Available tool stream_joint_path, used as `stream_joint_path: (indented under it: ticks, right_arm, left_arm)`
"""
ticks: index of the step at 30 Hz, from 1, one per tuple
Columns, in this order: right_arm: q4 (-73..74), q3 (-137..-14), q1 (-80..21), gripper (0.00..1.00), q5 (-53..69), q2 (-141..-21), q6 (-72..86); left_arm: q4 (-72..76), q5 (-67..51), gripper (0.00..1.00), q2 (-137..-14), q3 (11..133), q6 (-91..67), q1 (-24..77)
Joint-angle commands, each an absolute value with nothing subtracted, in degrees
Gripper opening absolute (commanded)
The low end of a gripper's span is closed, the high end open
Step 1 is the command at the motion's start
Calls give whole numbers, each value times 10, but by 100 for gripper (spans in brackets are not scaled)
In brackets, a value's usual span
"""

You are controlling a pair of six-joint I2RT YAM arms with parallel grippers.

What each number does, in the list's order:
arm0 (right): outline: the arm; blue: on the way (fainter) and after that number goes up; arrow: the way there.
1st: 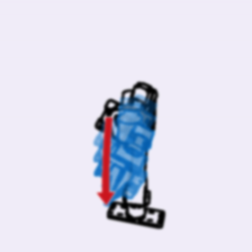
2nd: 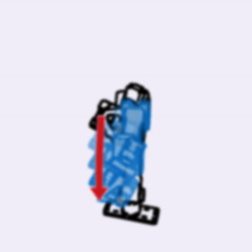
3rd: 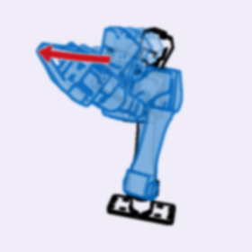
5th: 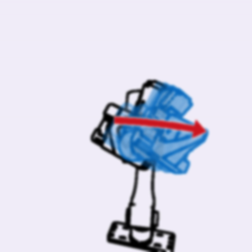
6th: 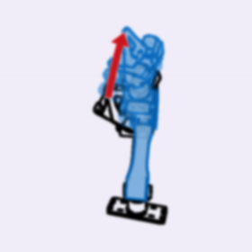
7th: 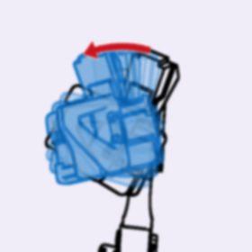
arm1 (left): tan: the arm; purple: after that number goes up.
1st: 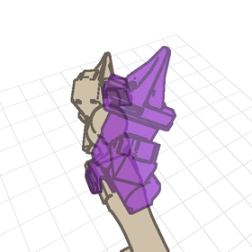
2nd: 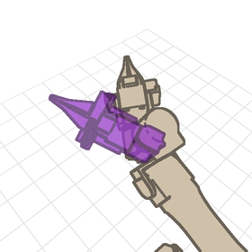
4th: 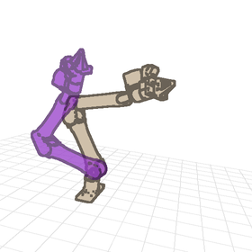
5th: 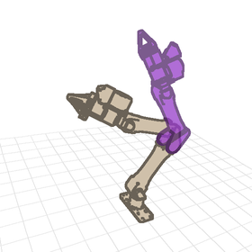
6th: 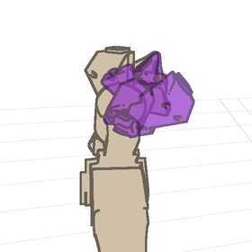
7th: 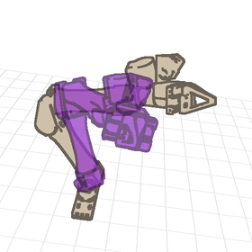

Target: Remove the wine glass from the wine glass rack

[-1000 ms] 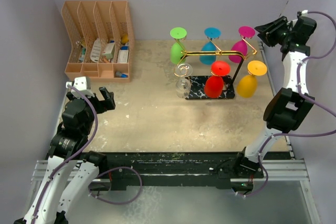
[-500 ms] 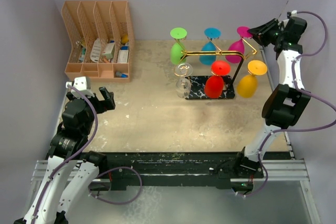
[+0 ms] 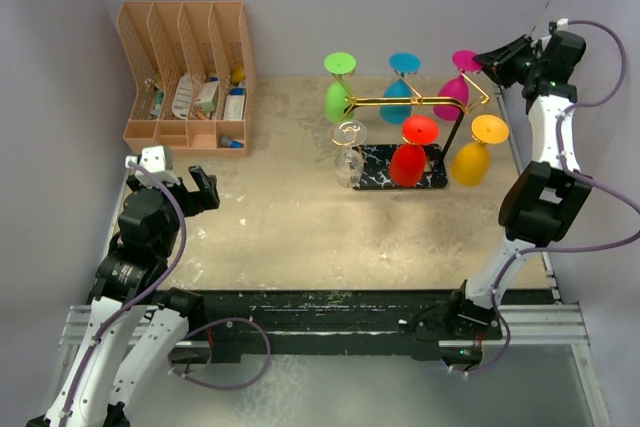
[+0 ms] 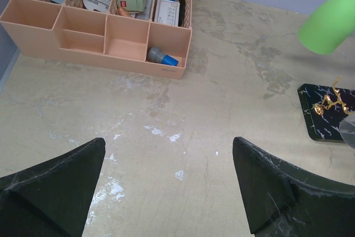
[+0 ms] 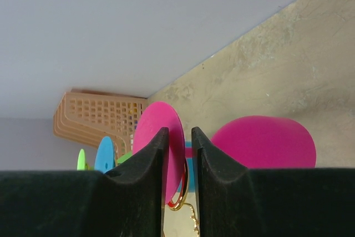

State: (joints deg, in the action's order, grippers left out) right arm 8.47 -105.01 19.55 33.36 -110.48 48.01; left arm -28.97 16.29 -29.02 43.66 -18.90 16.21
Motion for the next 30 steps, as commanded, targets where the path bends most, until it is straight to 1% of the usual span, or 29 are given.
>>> stream_joint_path:
  ticks: [1, 4, 12, 22, 25, 30]
  right_arm:
    - [66, -1050, 194, 23, 319, -1057, 471]
    - [62, -1043, 195, 15, 314, -1047, 472]
    - [34, -1013, 195, 0, 329, -1019, 502]
    - [-28, -951, 195, 0, 363, -991, 567]
    - [-27, -929, 195, 0, 345, -971, 571]
    - [-19, -886, 195, 0, 279, -919, 570]
  left_arm:
    - [-281, 168, 99, -291, 458, -188, 164]
    - [-281, 168, 100, -291, 458, -189, 164]
    - [-281, 165, 99, -291, 458, -189, 164]
    - [-282, 164, 99, -288, 458, -189, 164]
    - [-283, 165, 99, -287, 458, -190, 164]
    - [-283, 166, 99, -286, 458, -190, 164]
